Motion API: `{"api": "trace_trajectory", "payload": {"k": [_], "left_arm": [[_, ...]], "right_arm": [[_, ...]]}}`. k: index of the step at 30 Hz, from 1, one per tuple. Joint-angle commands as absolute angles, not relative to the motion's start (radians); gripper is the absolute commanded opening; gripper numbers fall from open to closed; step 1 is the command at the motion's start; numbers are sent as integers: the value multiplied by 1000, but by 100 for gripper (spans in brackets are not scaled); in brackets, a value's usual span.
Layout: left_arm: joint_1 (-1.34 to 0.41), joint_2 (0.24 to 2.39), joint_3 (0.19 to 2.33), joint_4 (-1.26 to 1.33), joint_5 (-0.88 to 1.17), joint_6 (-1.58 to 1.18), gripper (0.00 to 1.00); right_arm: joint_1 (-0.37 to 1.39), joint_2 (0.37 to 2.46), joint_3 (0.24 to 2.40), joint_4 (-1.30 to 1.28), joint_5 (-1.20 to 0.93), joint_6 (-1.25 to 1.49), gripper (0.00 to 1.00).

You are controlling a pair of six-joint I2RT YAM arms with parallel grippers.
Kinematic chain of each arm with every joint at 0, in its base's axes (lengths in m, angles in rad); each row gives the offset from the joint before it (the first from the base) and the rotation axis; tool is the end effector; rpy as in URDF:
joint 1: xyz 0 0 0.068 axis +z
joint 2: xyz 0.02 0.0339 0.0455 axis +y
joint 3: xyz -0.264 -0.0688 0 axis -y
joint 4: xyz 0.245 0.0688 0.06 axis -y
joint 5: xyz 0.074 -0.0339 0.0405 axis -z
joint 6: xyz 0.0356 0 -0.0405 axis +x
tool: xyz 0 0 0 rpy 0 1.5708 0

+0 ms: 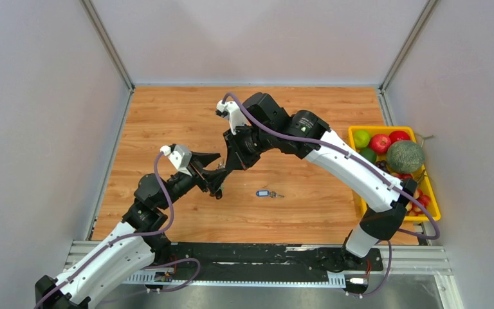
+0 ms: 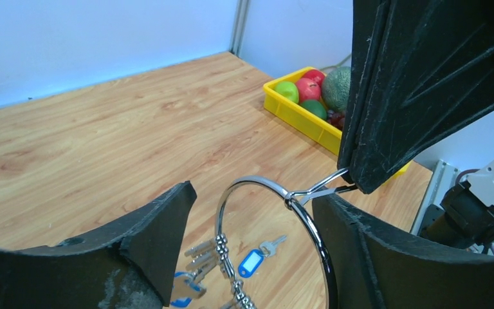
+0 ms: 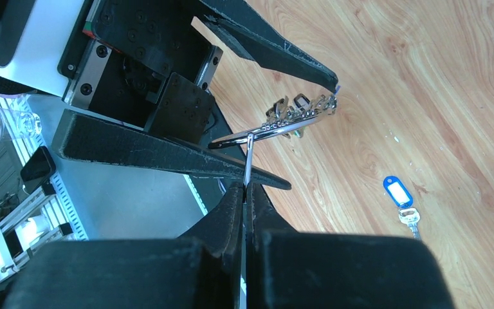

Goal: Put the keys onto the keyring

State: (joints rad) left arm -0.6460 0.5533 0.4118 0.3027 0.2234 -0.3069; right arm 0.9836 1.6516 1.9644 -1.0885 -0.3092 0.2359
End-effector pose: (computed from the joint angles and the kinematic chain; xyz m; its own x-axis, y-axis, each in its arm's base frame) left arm 0.1180 -0.0988 0.2945 -0.1079 -0.2876 -0.9517 0.7648 0.5876 -0.2643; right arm 0.1755 0.2832 0.4336 -0.5907 -0.4857 -0.6444 -0.7974 0.4735 0.3740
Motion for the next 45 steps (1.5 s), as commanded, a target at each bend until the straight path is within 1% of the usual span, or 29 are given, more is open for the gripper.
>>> {"api": "trace_trajectory", "payload": {"k": [1,7,15,16,17,18,19,20,21,23,24,27,36,38,40,41,43,45], "left_arm": [[-644,552,405,378,253,-283,74],[-643,538,402,389,261,-277,65],[-644,547,380,444,277,-267,46],[-644,546,379,456,284,-267,41],[-645,545,378,462,287,-266,38],[-645,544,378,473,292,-265,33],[-645,544,376,481,296,-265,30],[-646,539,376,485,301,-265,21],[-646,538,377,492,303,-265,16],[-647,533,376,498,310,-267,3],[-647,527,376,499,315,-268,2],[-647,514,380,496,326,-273,0],[-647,481,405,450,331,-278,0],[-647,484,412,440,332,-277,0],[-647,484,416,437,332,-281,0],[-647,483,419,436,331,-283,0],[-648,482,425,436,327,-292,0],[-647,480,432,434,319,-305,0]], "right_arm": [[980,1657,2015,-1070,-342,265,0],[980,1666,2015,-1071,-355,271,0],[981,1674,2026,-1079,-374,280,0],[980,1676,2027,-1082,-374,279,0],[981,1678,2030,-1084,-375,279,0],[980,1679,2031,-1085,-376,280,0],[981,1680,2032,-1086,-376,281,0],[981,1681,2032,-1085,-376,282,0],[981,1682,2032,-1085,-377,284,0],[981,1685,2034,-1085,-380,285,0],[981,1687,2036,-1085,-380,286,0],[981,1689,2038,-1086,-382,286,0],[979,1677,2044,-1089,-372,281,0],[979,1669,2044,-1087,-368,281,9],[979,1656,2046,-1086,-357,274,14],[979,1645,2046,-1084,-342,271,18],[978,1619,2040,-1072,-296,262,30],[980,1586,2015,-1046,-256,254,39]]}}
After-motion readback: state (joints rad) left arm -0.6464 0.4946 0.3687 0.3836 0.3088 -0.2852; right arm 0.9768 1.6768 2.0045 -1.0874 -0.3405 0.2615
